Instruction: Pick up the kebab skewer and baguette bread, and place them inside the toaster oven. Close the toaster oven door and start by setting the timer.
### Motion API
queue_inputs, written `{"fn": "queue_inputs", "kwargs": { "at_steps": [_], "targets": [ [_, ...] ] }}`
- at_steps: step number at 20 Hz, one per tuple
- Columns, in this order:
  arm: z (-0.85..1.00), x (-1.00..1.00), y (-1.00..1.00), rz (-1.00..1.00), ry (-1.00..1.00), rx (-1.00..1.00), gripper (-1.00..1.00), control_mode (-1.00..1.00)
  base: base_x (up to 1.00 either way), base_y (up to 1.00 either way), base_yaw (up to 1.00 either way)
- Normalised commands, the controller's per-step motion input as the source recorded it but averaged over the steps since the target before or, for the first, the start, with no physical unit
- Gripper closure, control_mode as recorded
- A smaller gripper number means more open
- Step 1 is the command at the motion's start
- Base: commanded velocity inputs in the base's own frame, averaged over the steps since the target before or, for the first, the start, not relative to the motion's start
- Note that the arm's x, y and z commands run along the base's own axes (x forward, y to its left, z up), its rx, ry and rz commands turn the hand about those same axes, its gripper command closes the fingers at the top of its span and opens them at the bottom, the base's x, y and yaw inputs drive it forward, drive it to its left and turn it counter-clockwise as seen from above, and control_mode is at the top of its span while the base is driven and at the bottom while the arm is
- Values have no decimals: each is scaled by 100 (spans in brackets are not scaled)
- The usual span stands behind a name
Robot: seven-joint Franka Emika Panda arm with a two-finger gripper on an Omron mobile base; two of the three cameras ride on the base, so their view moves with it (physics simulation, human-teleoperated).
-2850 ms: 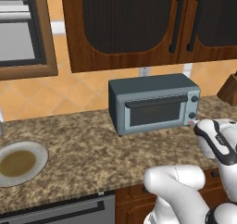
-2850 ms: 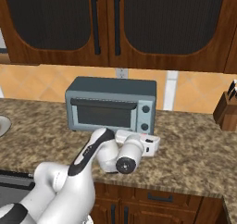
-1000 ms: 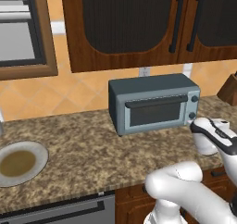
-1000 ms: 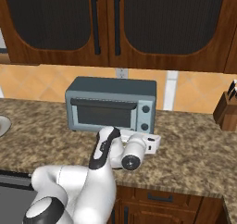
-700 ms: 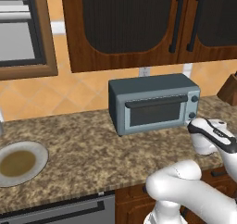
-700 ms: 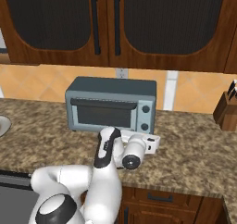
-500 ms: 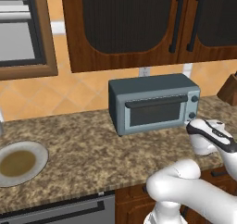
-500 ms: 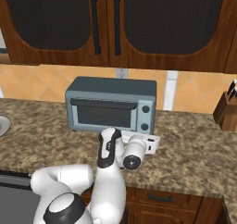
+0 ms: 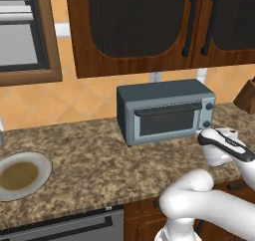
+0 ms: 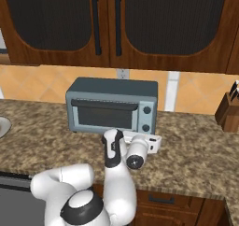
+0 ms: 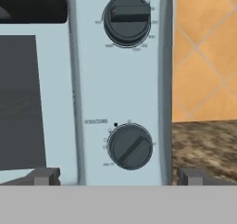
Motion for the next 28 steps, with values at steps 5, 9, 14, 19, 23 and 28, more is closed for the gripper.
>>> {"fn": "queue_inputs", "kwargs": {
  "at_steps": [5,9,14,19,23,28],
  "targets": [
    [0,1,-22,1,0,0,-100,-100,0,0,0],
    [4,26,2,0,0,0,-100,-100,0,0,0],
    [1,7,0,0,0,0,-100,-100,0,0,0],
    [4,0,0,0,0,0,-100,-100,0,0,0],
    [12,0,0,0,0,0,-100,-100,0,0,0],
    [2,0,-6,0,0,0,-100,-100,0,0,0]
  ]
}}
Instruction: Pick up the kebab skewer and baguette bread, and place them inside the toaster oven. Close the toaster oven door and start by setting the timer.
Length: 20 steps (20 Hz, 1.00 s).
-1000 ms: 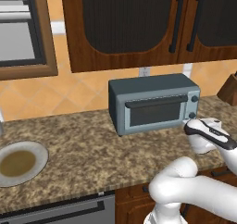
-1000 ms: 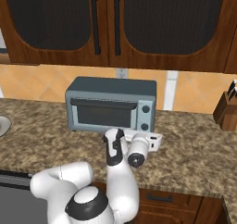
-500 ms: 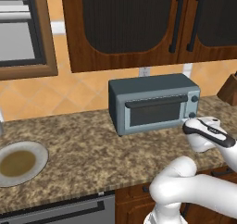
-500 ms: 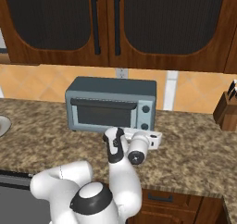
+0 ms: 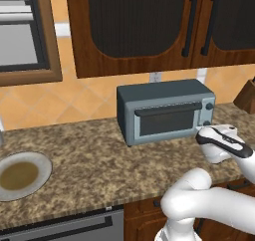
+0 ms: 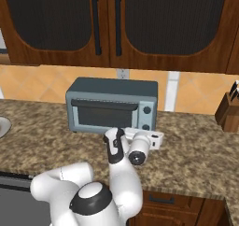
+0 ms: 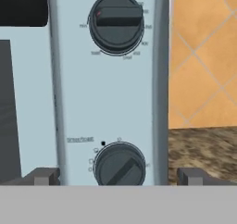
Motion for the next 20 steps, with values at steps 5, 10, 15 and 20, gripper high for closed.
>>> {"fn": "queue_inputs", "kwargs": {
  "at_steps": [5,10,15,20],
  "targets": [
    [0,11,-14,1,0,0,-100,-100,0,0,0],
    [0,0,-4,0,0,0,-100,-100,0,0,0],
    [0,0,0,0,0,0,-100,-100,0,0,0],
    [0,0,0,0,0,0,-100,-100,0,0,0]
  ]
}}
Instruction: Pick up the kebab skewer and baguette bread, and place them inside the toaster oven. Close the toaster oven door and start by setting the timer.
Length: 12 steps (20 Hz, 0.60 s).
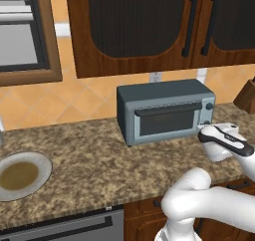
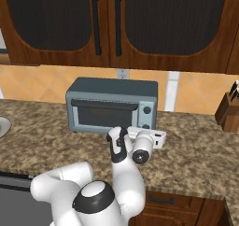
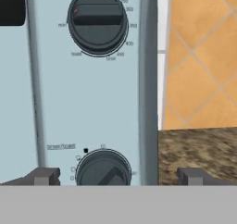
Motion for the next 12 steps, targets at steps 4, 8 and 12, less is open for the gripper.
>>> {"fn": "queue_inputs", "kwargs": {
  "at_steps": [4,8,12],
  "targets": [
    [0,0,1,0,0,0,-100,-100,0,0,0],
    [0,0,6,0,0,0,-100,-100,0,0,0],
    [0,0,7,0,0,0,-100,-100,0,0,0]
  ]
}}
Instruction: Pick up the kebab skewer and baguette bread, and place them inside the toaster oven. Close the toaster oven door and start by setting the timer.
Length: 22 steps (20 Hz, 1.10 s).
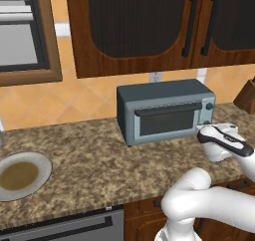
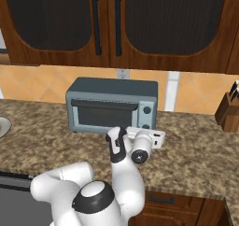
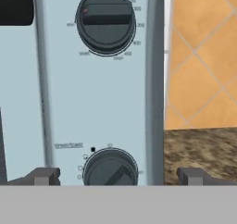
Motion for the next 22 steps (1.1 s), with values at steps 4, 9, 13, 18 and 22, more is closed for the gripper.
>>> {"fn": "queue_inputs", "kwargs": {
  "at_steps": [4,9,13,18,22],
  "targets": [
    [0,4,3,0,0,0,-100,-100,0,0,0],
    [0,14,0,0,0,0,-100,-100,0,0,0],
    [0,3,0,0,0,0,-100,-100,0,0,0],
    [0,0,0,0,0,0,-100,-100,0,0,0],
    [0,0,6,0,0,0,-100,-100,0,0,0]
  ]
}}
